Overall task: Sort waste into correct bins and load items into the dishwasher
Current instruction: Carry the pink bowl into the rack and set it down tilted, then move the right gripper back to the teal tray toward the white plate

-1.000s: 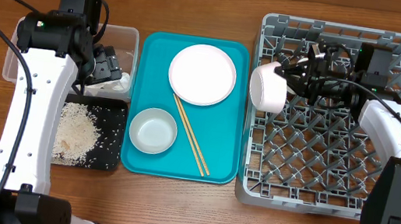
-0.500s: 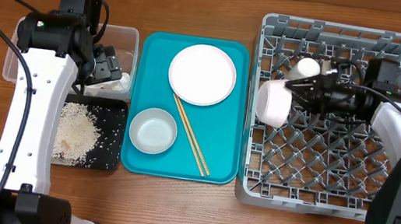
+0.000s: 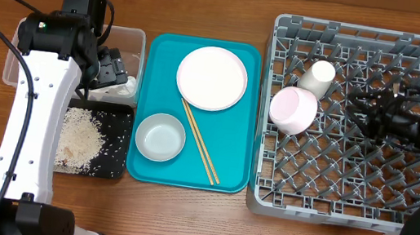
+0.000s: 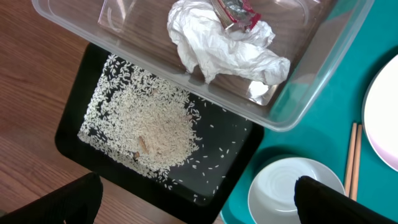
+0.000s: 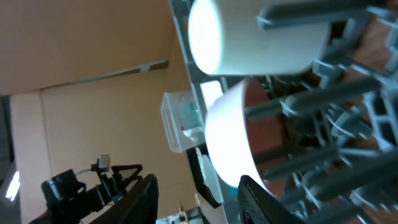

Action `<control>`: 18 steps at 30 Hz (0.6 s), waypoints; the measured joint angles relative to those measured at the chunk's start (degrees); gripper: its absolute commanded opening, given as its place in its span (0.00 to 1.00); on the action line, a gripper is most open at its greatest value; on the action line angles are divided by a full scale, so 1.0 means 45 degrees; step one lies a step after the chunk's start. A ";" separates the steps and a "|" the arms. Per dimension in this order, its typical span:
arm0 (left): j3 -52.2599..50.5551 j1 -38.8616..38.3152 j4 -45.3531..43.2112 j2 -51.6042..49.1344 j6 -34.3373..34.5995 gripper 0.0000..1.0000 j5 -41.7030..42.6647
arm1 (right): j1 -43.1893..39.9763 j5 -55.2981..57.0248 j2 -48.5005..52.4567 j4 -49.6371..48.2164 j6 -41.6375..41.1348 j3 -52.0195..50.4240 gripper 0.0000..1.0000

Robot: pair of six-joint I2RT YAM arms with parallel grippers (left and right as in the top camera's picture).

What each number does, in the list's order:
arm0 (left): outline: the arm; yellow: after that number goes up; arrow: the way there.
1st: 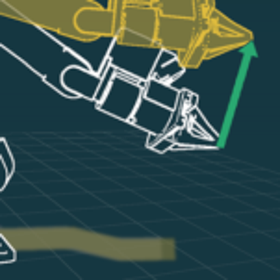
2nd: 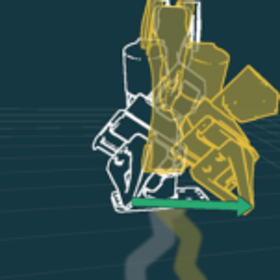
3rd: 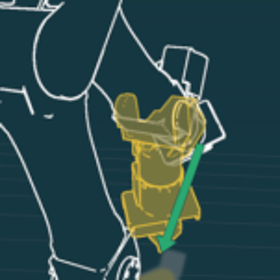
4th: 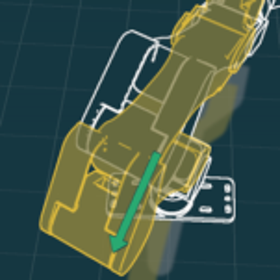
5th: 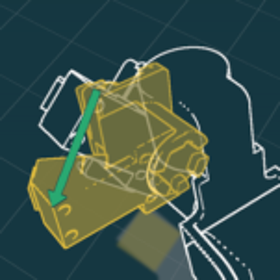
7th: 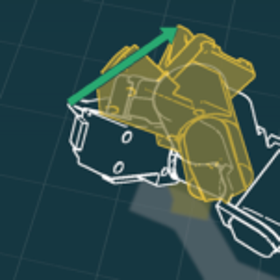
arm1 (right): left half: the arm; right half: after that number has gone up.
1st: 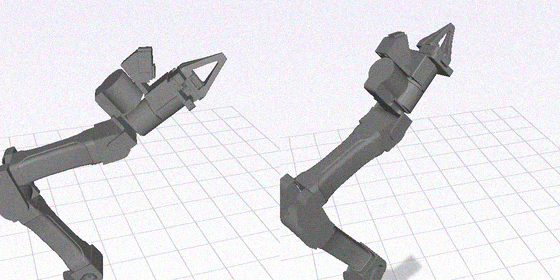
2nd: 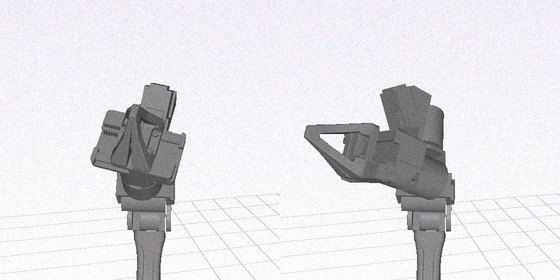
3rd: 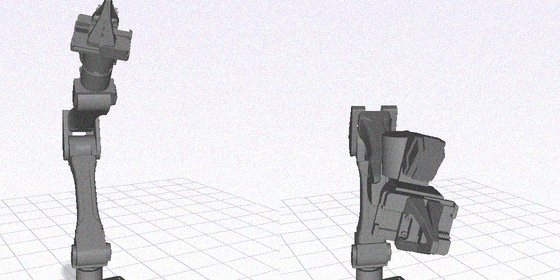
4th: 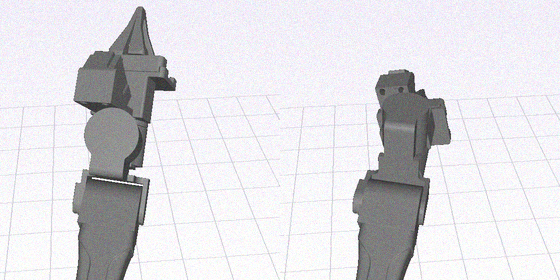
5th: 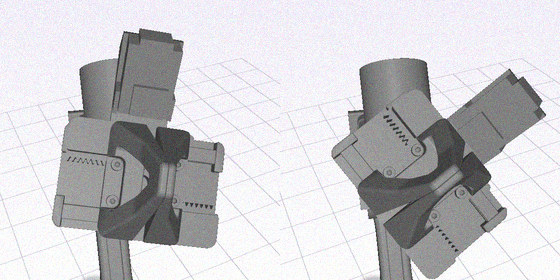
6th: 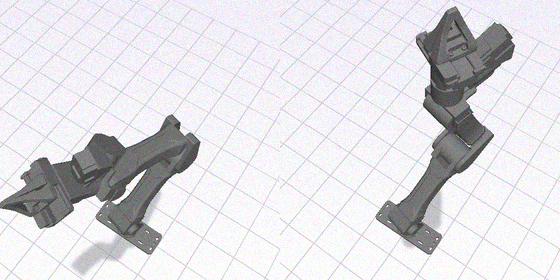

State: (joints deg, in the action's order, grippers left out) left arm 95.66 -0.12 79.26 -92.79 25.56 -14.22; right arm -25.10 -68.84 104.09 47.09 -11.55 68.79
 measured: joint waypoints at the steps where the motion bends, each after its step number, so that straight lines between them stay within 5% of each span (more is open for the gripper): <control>1: 0.0000 0.0000 0.0010 0.0000 0.0000 1.00 0.0000 | -0.0010 0.0287 -0.0097 0.0359 0.0107 0.0049 0.43; 8: 0.0000 0.0000 0.0005 0.0000 0.0000 1.00 0.0000 | 0.1409 0.3623 -0.2778 0.1821 0.0408 0.0646 0.39; 18: 0.0000 0.0000 0.0005 0.0000 0.0005 1.00 0.0000 | 0.8937 0.7572 -0.5581 0.1200 0.0452 0.1156 0.38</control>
State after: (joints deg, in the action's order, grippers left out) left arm 95.66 -0.12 79.29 -92.79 25.58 -14.22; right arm 15.11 -34.76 78.98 52.49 -9.52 74.00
